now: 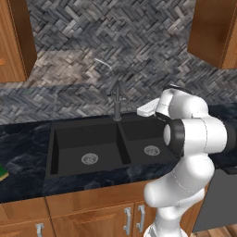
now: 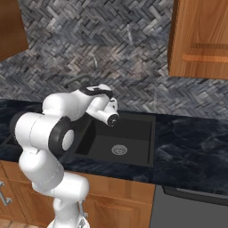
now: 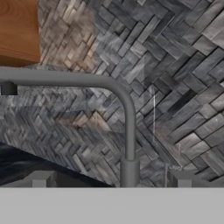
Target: Soak the sponge with water for a few seconds and then drop it inside the sink.
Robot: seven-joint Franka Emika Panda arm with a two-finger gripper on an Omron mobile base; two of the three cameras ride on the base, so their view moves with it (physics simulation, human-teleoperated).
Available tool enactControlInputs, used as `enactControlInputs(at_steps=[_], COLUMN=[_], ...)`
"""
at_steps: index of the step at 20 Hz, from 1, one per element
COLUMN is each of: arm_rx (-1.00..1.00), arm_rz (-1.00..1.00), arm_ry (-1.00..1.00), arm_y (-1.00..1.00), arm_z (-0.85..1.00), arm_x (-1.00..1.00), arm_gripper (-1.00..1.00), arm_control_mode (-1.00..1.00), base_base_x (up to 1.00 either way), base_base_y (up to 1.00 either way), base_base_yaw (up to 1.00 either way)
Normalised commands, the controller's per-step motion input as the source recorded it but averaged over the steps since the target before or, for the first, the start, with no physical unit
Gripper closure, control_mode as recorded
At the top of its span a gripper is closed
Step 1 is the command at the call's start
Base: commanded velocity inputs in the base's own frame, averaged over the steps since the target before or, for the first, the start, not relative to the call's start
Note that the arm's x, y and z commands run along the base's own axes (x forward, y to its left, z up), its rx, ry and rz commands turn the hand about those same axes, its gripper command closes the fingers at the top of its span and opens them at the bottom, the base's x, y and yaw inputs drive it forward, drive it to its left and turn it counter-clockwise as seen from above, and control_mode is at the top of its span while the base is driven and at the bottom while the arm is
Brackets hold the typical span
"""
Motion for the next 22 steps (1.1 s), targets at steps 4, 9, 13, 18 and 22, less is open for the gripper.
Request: enactControlInputs(at_steps=[4, 9, 13, 18, 22], arm_rx=[0.00, 0.00, 0.00, 0.00, 0.00], arm_rz=[0.00, 0.00, 0.00, 0.00, 0.00], arm_ry=[0.00, 0.00, 0.00, 0.00, 0.00], arm_y=[0.00, 0.00, 0.01, 0.00, 0.08], arm_z=[-0.03, -0.01, -0.03, -0.10, -0.14], arm_x=[0.18, 0.24, 0.13, 0.15, 0.13], arm_gripper=[-1.00, -1.00, -1.00, -1.00, -1.00], arm_control_mode=[-1.00, -1.00, -1.00, -1.00, -1.00], base_base_x=[0.00, 0.00, 0.00, 0.00, 0.00], base_base_y=[0.00, 0.00, 0.00, 0.00, 0.00], base_base_yaw=[0.00, 0.00, 0.00, 0.00, 0.00])
